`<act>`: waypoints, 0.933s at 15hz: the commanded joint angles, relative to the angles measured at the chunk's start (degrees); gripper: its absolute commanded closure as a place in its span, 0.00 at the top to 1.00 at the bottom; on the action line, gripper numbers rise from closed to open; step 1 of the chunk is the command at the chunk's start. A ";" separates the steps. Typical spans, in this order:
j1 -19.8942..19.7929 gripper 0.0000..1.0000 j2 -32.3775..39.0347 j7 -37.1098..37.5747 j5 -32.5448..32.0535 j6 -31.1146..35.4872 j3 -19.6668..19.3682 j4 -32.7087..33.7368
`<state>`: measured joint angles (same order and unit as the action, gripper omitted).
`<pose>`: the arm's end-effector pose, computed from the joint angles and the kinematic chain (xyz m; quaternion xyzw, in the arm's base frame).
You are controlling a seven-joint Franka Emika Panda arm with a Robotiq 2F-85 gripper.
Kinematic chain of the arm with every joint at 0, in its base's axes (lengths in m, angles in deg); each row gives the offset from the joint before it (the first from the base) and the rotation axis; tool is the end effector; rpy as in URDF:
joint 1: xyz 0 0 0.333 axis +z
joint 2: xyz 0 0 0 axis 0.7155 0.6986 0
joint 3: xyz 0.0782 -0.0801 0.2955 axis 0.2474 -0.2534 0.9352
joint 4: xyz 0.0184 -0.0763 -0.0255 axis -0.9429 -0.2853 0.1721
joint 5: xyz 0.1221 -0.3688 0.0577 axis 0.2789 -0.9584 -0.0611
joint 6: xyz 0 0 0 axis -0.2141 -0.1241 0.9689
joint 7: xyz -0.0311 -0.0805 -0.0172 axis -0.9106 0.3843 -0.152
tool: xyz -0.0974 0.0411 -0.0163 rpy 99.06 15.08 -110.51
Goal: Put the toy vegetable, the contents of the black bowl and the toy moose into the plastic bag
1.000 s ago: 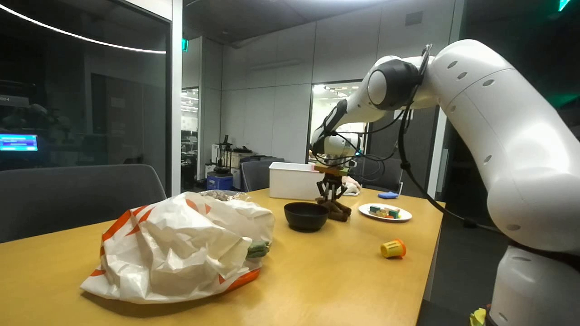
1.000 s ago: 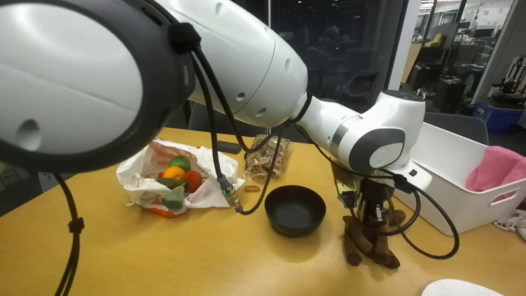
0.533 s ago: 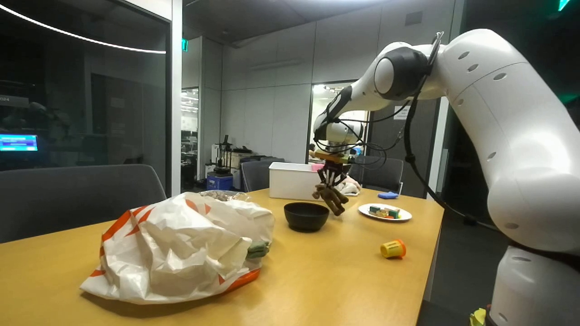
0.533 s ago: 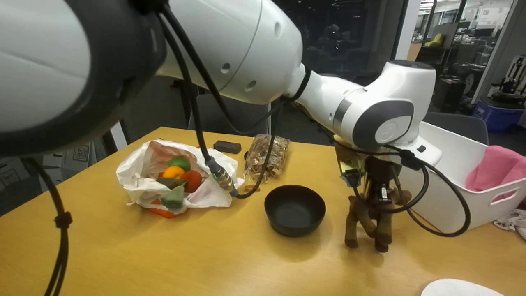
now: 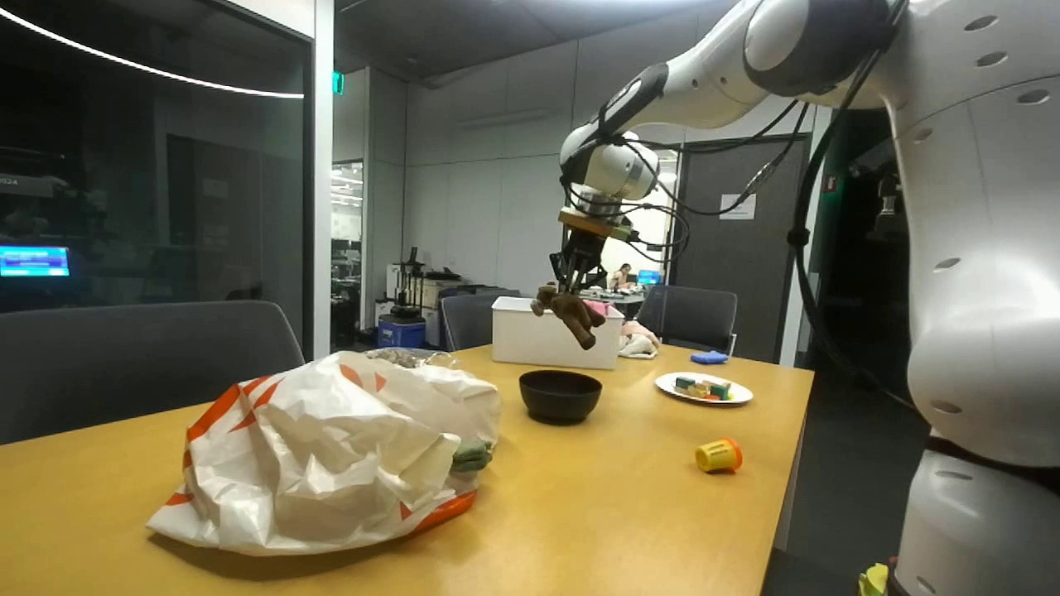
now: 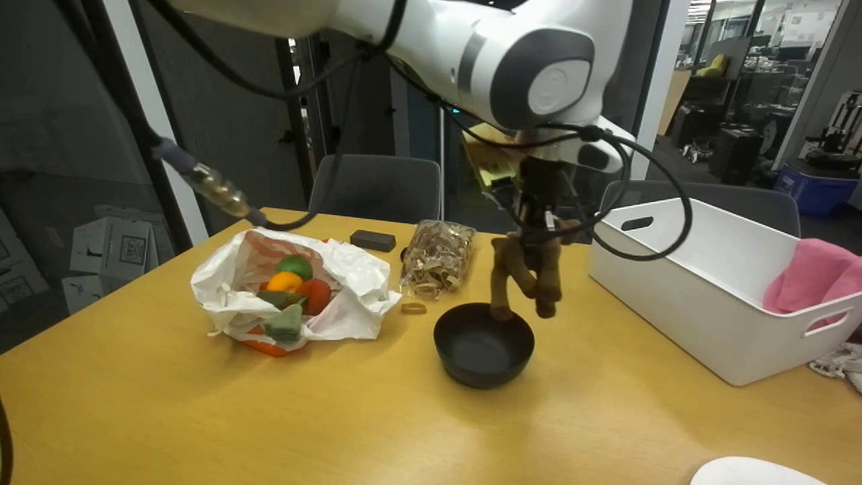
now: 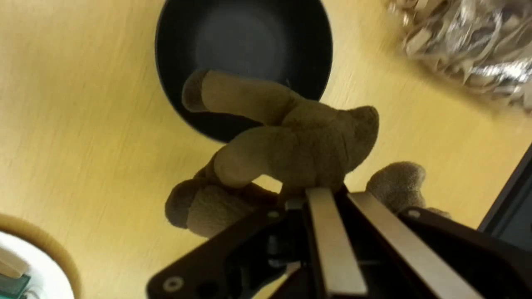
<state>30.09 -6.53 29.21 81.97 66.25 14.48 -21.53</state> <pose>0.5725 -0.3013 0.4697 -0.8537 0.5073 -0.0736 0.0917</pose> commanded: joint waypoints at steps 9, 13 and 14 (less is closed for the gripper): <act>9.18 0.04 -14.39 -6.57 -1.59 -26.75 8.41 -17.18; 12.71 0.03 -11.13 -7.19 -6.60 -30.60 11.67 -18.28; 13.69 0.03 -10.07 -7.34 -8.41 -30.50 12.56 -18.14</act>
<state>41.60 -18.42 23.02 77.78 37.46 25.19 -40.02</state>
